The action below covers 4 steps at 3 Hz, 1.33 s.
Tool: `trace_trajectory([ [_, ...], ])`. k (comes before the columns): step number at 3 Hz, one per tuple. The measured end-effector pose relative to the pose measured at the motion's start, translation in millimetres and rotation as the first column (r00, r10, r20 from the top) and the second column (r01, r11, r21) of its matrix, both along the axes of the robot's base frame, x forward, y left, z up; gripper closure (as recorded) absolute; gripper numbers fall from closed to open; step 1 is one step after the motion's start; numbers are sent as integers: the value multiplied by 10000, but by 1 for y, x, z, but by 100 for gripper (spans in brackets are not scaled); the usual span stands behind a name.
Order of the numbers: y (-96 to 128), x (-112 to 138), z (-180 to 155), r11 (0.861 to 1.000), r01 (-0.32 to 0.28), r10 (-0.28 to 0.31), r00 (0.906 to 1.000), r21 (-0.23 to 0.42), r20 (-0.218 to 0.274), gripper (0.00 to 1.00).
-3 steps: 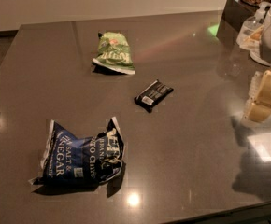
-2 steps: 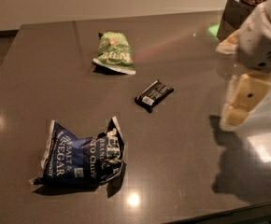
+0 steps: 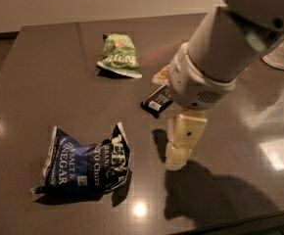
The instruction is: Pick blue chip bag
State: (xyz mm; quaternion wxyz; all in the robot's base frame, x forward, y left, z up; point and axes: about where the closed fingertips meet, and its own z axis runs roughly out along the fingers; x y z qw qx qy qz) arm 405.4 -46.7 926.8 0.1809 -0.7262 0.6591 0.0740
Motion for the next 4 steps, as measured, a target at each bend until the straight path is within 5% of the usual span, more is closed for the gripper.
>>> trace_trajectory([
  [3,118,-40,-38,9831,-1778,1771,9840,438,209,0],
  [4,136,-46,-56,9772,-2100,2104,9776,296,-107,16],
])
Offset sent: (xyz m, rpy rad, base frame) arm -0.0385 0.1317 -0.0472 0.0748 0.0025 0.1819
